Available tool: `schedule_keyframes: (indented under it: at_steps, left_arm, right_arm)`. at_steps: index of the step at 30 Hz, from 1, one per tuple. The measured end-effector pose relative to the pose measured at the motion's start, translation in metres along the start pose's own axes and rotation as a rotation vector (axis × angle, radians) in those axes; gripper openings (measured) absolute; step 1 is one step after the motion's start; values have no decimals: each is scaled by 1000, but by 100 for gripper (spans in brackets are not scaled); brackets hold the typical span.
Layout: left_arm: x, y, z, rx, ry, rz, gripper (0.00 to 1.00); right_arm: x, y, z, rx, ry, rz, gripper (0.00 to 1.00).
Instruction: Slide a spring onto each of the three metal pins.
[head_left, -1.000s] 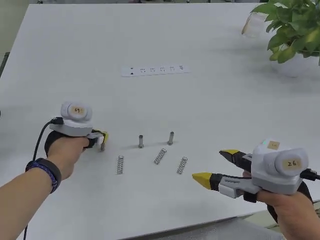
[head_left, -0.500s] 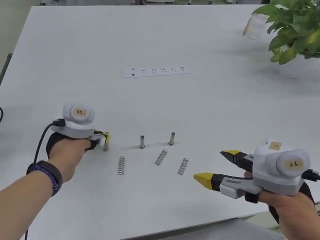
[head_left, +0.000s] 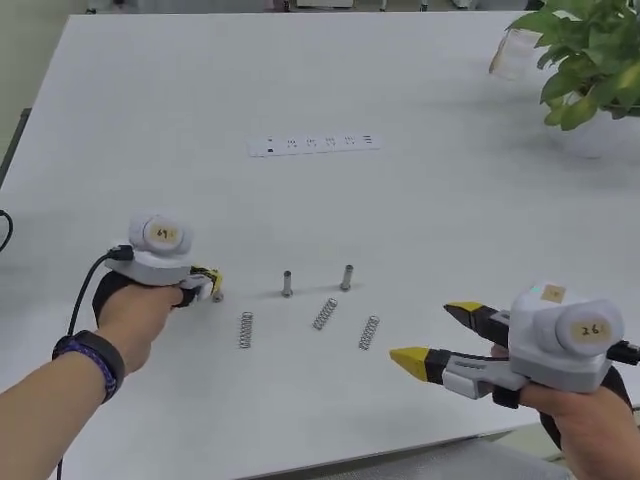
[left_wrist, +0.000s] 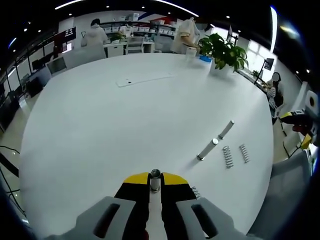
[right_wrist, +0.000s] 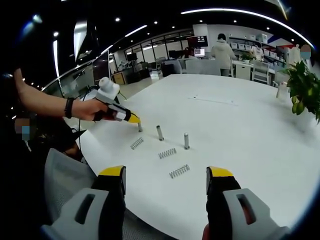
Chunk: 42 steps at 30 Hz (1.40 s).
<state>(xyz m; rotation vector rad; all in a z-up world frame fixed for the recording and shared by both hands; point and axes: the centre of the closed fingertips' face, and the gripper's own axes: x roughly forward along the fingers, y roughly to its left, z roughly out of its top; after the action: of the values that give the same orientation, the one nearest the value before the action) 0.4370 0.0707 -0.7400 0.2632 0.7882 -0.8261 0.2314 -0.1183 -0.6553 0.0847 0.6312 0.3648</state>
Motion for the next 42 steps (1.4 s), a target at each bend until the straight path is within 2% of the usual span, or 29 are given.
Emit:
schedule_keyframes:
  at_steps: [16, 31, 42]
  left_arm:
    - [-5, -5, -6, 52, 12, 3, 0]
    - [-4, -4, -6, 59, 17, 1, 0]
    - [-2, -5, -10, 63, 29, -6, 8]
  right_arm:
    - [-1, 1, -3, 1, 3, 2, 64]
    - [-1, 1, -4, 3, 4, 4, 64]
    - [-1, 1, -4, 4, 4, 6, 63]
